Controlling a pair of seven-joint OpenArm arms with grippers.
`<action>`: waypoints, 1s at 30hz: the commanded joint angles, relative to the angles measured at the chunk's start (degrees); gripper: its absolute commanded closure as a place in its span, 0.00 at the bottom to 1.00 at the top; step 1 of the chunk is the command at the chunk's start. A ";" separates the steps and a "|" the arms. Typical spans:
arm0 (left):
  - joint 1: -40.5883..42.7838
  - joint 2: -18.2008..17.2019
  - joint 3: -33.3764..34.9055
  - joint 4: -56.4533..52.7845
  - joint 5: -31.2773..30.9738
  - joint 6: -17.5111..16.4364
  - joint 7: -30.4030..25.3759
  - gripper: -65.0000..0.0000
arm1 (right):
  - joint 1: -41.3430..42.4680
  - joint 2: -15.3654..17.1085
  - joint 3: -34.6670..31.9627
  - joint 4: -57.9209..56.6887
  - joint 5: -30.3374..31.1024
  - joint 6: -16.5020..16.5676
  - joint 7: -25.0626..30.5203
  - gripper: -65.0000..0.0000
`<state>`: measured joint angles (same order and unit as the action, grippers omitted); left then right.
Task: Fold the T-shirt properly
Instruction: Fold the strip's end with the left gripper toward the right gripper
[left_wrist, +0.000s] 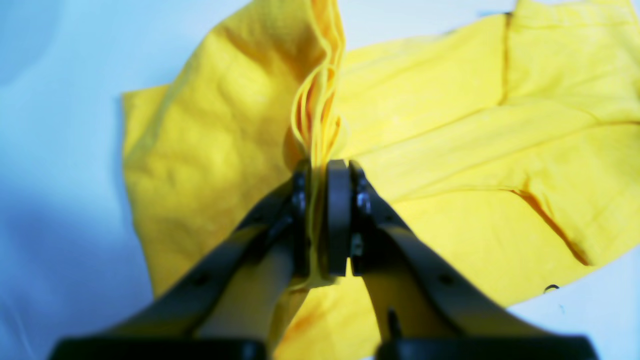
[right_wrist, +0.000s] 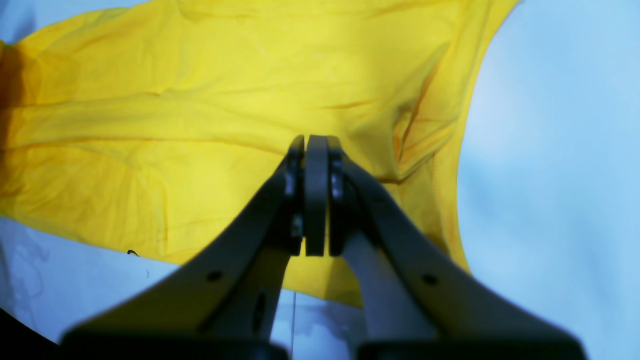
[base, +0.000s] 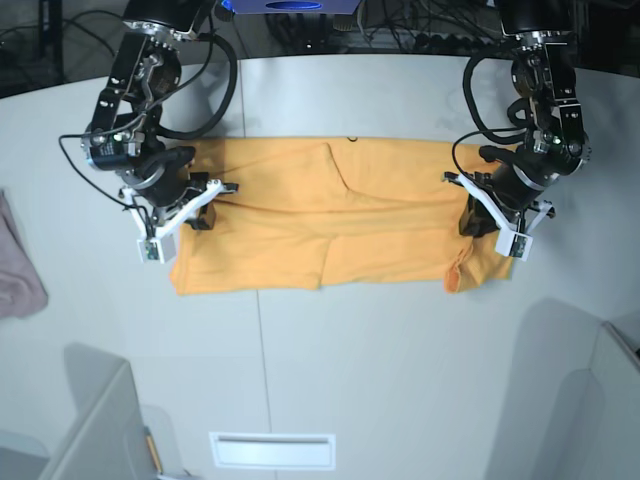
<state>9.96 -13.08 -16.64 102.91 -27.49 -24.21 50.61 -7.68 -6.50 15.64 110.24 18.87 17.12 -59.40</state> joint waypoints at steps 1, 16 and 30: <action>-0.51 0.29 -0.28 1.13 -0.78 -0.28 -1.16 1.00 | 0.69 0.04 0.05 0.93 0.69 -0.03 1.24 1.00; -2.88 2.05 11.85 0.52 -0.78 5.88 -1.34 1.00 | 0.87 0.04 0.05 0.84 0.69 -0.03 1.24 1.00; -4.90 2.49 17.83 -1.77 -0.78 7.81 -1.34 1.00 | 0.87 0.04 0.05 0.84 0.69 -0.03 1.24 1.00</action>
<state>5.89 -10.50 1.45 100.16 -27.38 -16.27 50.41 -7.53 -6.50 15.66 110.24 18.87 17.10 -59.40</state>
